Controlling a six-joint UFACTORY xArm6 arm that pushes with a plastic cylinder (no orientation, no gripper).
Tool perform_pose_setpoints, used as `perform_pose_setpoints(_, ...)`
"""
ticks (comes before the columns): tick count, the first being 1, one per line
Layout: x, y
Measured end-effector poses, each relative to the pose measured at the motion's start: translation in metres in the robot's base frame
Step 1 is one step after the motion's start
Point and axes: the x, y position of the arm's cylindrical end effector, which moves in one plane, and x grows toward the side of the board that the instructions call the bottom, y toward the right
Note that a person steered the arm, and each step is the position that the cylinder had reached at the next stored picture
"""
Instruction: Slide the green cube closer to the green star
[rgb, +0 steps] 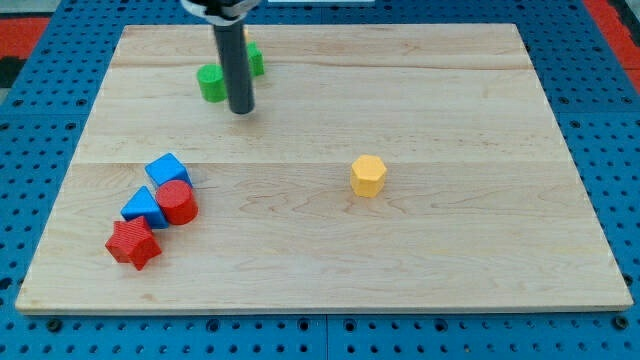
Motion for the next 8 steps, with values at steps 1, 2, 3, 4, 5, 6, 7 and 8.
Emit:
perform_pose_setpoints(1, -0.029, -0.009)
perform_pose_setpoints(2, -0.04, -0.044)
perform_pose_setpoints(3, -0.04, -0.089)
perform_pose_setpoints(4, -0.064, -0.111)
perform_pose_setpoints(5, -0.074, -0.101)
perform_pose_setpoints(6, -0.074, -0.079)
perform_pose_setpoints(7, -0.074, -0.048)
perform_pose_setpoints(8, -0.073, -0.03)
